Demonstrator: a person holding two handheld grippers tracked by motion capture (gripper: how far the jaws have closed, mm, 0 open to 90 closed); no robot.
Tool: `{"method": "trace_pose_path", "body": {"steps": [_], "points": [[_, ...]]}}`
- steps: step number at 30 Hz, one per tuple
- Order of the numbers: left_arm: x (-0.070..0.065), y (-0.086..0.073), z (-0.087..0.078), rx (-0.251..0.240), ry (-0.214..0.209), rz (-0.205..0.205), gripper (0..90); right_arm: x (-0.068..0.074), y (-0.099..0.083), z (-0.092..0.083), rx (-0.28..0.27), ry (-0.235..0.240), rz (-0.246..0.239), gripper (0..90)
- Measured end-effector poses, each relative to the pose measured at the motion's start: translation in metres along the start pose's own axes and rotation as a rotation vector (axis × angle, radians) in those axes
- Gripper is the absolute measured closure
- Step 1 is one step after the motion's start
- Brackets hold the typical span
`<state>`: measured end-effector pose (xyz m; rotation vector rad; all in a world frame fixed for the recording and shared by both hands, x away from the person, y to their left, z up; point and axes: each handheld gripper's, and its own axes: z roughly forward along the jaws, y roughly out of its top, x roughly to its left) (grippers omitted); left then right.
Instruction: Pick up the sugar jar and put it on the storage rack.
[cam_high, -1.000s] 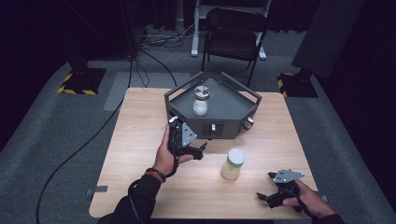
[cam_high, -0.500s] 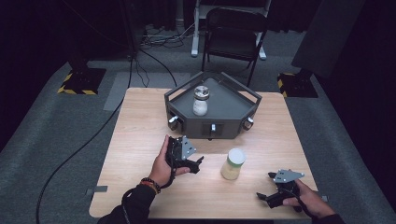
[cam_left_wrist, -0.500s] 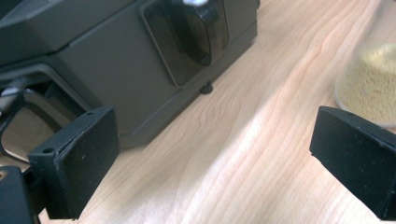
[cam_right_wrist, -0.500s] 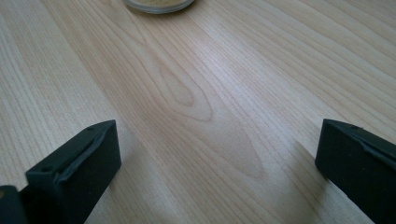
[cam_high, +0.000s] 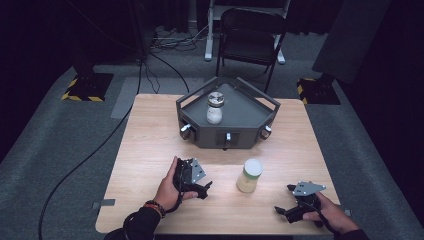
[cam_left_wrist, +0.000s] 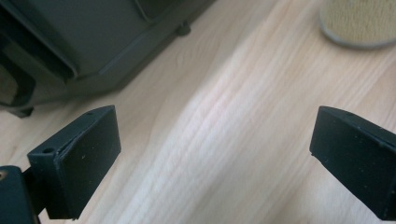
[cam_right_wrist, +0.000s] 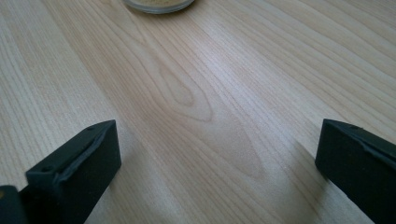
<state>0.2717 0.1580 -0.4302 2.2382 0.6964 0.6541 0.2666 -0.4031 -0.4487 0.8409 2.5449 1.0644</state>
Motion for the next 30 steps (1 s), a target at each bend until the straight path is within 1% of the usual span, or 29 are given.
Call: {"method": "trace_pose_path", "body": {"steps": [5,7,8,11,13,15,17,19,20,21,23,25,26,30], "points": [[0.001,-0.006,-0.003,0.021,-0.002,-0.005,1.4,0.0,0.0,0.0,0.0,0.0,0.0,0.0],[0.002,-0.008,-0.004,0.032,-0.002,-0.001,1.4,0.0,0.0,0.0,0.0,0.0,0.0,0.0],[0.002,-0.01,-0.005,0.034,-0.002,-0.006,1.4,0.0,0.0,0.0,0.0,0.0,0.0,0.0],[0.003,-0.014,-0.008,0.051,0.0,0.0,1.5,0.0,0.0,0.0,0.0,0.0,0.0,0.0],[0.005,-0.018,-0.01,0.052,-0.006,0.001,1.7,0.0,0.0,0.0,0.0,0.0,0.0,0.0],[0.009,-0.021,-0.011,0.068,-0.02,-0.011,1.7,0.0,0.0,0.0,0.0,0.0,0.0,0.0],[0.011,-0.023,-0.012,0.086,-0.02,-0.011,1.7,0.0,0.0,0.0,0.0,0.0,0.0,0.0],[0.015,-0.026,-0.013,0.102,-0.025,-0.018,1.7,0.0,0.0,0.0,0.0,0.0,0.0,0.0],[0.016,-0.027,-0.013,0.109,-0.023,-0.031,1.8,0.0,0.0,0.0,0.0,0.0,0.0,0.0],[0.017,-0.028,-0.013,0.116,-0.016,-0.034,1.7,0.0,0.0,0.0,0.0,0.0,0.0,0.0],[0.02,-0.03,-0.013,0.117,-0.022,-0.044,2.0,0.0,0.0,0.0,0.0,0.0,0.0,0.0],[0.024,-0.032,-0.013,0.118,-0.032,-0.069,2.0,0.0,0.0,0.0,0.0,-0.001,0.0,0.0],[0.025,-0.033,-0.013,0.116,-0.035,-0.071,2.0,0.001,0.0,0.0,0.0,-0.002,0.001,0.0],[0.031,-0.036,-0.012,0.116,-0.054,-0.114,1.5,0.001,0.0,0.0,0.0,-0.003,0.003,0.0]]}}
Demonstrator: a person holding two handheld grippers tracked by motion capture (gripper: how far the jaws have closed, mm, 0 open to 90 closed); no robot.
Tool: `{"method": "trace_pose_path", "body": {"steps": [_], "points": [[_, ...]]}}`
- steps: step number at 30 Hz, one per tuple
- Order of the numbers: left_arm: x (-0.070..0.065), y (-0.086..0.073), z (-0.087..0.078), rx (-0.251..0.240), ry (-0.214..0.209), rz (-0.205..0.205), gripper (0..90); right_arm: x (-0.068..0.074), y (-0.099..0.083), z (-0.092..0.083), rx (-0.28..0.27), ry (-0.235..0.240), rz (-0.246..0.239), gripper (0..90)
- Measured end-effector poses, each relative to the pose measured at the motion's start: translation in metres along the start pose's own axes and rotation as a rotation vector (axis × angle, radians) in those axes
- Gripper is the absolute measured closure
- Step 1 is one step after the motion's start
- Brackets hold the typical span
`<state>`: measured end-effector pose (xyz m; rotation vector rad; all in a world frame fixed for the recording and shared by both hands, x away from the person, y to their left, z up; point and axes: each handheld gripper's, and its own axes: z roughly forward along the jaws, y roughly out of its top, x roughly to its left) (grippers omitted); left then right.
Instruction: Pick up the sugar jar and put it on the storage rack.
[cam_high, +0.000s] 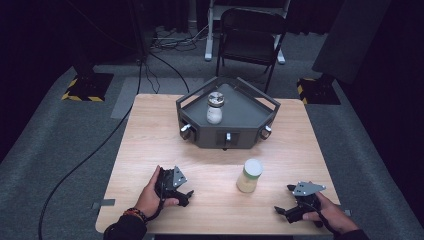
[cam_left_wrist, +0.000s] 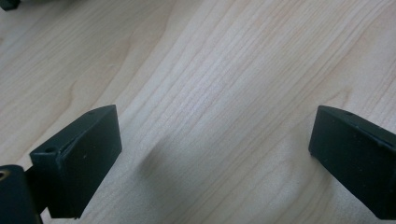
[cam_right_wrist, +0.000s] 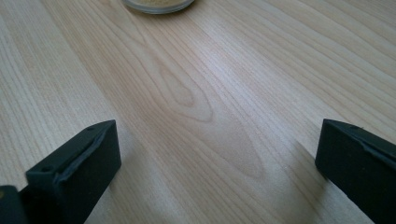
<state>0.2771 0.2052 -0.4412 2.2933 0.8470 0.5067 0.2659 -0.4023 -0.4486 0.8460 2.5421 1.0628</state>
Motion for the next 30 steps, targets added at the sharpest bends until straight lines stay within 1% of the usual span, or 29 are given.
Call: {"method": "trace_pose_path", "body": {"steps": [1,2,4,7,12,16,22,30], "points": [[0.001,0.0,0.0,0.001,-0.001,-0.003,1.5,0.0,0.0,0.0,0.0,0.0,0.0,0.0],[0.002,-0.002,0.0,-0.003,-0.005,-0.017,1.5,0.0,0.0,0.0,0.0,0.001,-0.002,0.0],[0.003,-0.003,0.0,0.0,-0.009,-0.032,1.4,-0.001,0.001,0.0,0.001,0.004,-0.003,0.0],[0.005,-0.004,-0.002,0.004,-0.007,-0.049,1.2,-0.002,0.002,0.002,0.001,0.008,-0.009,0.0],[0.012,-0.007,-0.003,0.012,-0.028,-0.093,0.9,-0.003,0.003,0.003,0.001,0.013,-0.014,0.0],[0.02,-0.011,-0.001,0.012,-0.056,-0.14,0.9,-0.004,0.004,0.004,0.0,0.016,-0.016,0.0],[0.022,-0.015,-0.001,-0.003,-0.061,-0.135,0.0,-0.004,0.005,0.005,0.0,0.017,-0.018,0.0],[0.023,-0.016,-0.002,-0.004,-0.065,-0.131,0.1,-0.005,0.007,0.007,0.001,0.02,-0.02,0.0]]}}
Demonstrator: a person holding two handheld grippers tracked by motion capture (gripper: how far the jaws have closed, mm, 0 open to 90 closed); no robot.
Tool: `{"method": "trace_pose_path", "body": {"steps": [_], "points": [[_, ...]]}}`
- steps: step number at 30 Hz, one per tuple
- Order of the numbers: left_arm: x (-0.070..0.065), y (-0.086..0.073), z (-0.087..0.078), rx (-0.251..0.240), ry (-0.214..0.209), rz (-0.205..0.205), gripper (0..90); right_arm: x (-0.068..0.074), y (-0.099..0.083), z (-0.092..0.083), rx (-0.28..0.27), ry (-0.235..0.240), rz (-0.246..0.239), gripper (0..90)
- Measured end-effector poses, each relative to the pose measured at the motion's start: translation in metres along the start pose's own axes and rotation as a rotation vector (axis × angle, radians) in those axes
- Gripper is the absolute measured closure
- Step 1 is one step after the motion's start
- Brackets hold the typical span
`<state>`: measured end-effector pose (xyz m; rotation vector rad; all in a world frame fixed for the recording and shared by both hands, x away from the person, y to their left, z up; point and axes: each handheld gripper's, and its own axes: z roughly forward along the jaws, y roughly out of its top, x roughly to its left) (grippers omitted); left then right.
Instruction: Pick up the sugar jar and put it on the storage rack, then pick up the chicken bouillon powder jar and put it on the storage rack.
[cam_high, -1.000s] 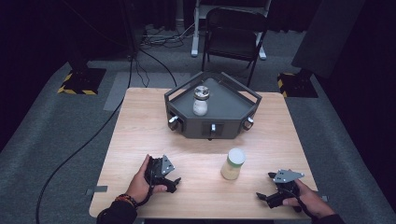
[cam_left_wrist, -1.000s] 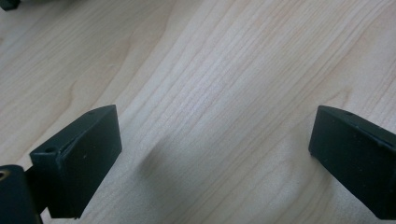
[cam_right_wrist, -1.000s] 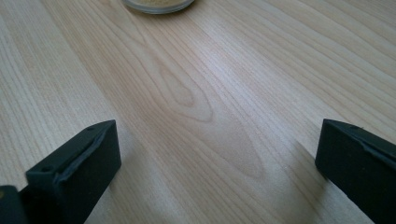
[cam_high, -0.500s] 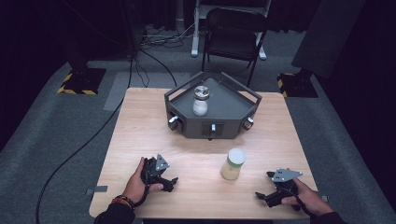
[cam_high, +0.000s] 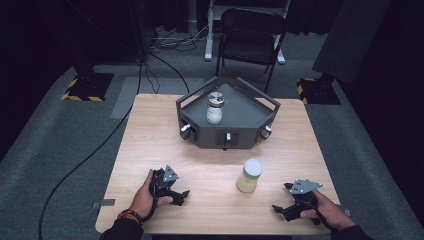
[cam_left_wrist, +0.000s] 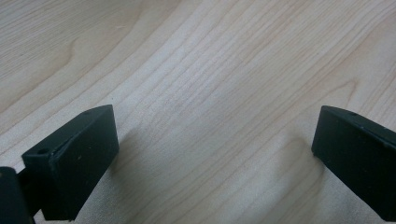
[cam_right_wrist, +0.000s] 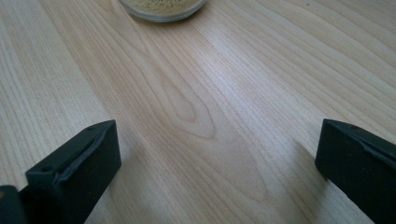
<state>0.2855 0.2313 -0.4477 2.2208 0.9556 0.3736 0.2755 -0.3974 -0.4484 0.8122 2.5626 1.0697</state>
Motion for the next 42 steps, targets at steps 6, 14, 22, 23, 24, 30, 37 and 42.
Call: {"method": "trace_pose_path", "body": {"steps": [6,14,22,23,24,30,37,42], "points": [[0.001,0.0,0.0,0.001,-0.003,0.005,0.0,0.0,0.0,0.0,0.0,0.0,0.0,0.0],[0.001,0.0,0.001,-0.001,-0.005,0.004,0.0,0.001,0.0,0.0,0.0,-0.003,0.003,0.0],[0.001,0.0,0.001,0.0,-0.006,0.004,0.0,0.002,-0.001,0.0,-0.001,-0.008,0.006,0.0],[0.001,0.0,0.0,0.001,-0.005,0.005,0.1,0.002,-0.001,0.0,-0.001,-0.008,0.006,0.0],[0.001,0.0,0.0,0.001,-0.004,0.005,0.2,0.002,-0.001,0.0,-0.001,-0.008,0.006,0.0],[0.001,0.001,0.001,0.0,-0.005,0.004,0.1,0.005,0.0,-0.001,0.002,-0.021,0.004,0.2],[0.001,0.001,0.001,0.0,-0.005,0.005,0.1,0.008,-0.002,-0.006,-0.053,-0.049,0.038,1.6],[0.001,0.001,0.001,-0.001,-0.006,0.005,0.0,0.013,-0.001,-0.008,-0.078,-0.053,0.051,1.6]]}}
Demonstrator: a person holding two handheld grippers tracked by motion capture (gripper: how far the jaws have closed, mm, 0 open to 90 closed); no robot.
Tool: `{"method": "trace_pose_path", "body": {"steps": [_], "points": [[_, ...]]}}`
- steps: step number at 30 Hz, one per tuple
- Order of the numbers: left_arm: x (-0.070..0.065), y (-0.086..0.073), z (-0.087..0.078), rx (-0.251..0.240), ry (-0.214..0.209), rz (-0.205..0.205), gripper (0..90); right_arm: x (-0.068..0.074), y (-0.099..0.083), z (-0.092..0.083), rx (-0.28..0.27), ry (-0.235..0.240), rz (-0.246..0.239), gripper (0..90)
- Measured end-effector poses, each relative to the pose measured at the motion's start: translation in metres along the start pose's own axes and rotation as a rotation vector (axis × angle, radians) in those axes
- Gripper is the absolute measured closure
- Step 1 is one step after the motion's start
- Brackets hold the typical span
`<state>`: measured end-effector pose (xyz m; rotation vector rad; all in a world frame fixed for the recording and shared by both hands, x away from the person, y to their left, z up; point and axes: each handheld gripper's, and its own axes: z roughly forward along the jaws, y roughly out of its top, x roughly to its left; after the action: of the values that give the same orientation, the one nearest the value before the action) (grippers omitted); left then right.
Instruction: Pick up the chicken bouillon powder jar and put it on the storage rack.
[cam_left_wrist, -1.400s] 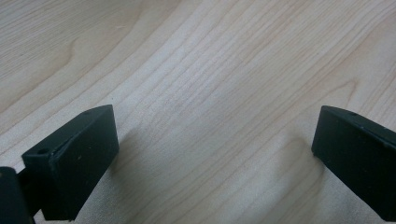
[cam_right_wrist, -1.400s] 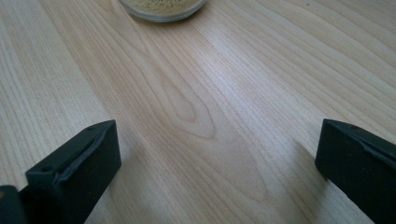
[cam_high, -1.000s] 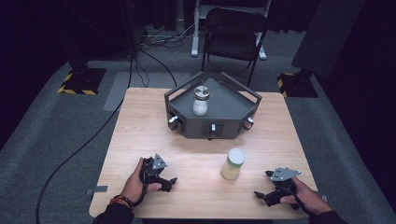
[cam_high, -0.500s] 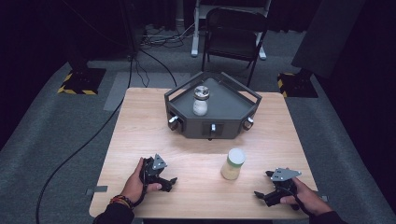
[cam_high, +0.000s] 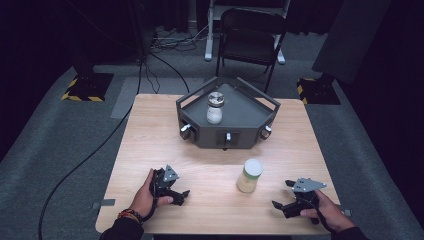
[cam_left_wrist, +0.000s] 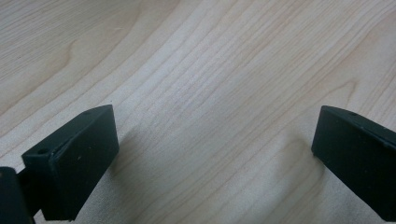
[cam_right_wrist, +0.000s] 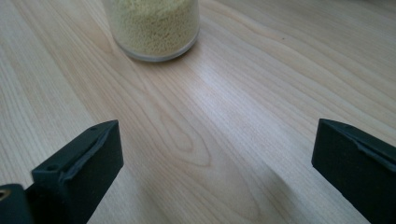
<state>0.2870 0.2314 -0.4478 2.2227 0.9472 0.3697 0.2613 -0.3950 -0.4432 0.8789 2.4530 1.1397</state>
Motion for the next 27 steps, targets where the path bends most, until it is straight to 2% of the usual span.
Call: {"method": "trace_pose_path", "body": {"steps": [6,13,27], "points": [[0.0,0.0,0.0,0.0,0.0,0.0,0.0,0.007,0.0,-0.002,-0.039,-0.035,0.013,1.6],[0.0,0.0,0.0,0.0,0.001,0.002,0.0,0.012,0.004,-0.002,-0.092,-0.05,0.007,1.7],[0.0,0.0,0.0,0.0,0.001,0.0,0.0,0.017,0.018,0.009,-0.151,-0.023,-0.004,1.6]]}}
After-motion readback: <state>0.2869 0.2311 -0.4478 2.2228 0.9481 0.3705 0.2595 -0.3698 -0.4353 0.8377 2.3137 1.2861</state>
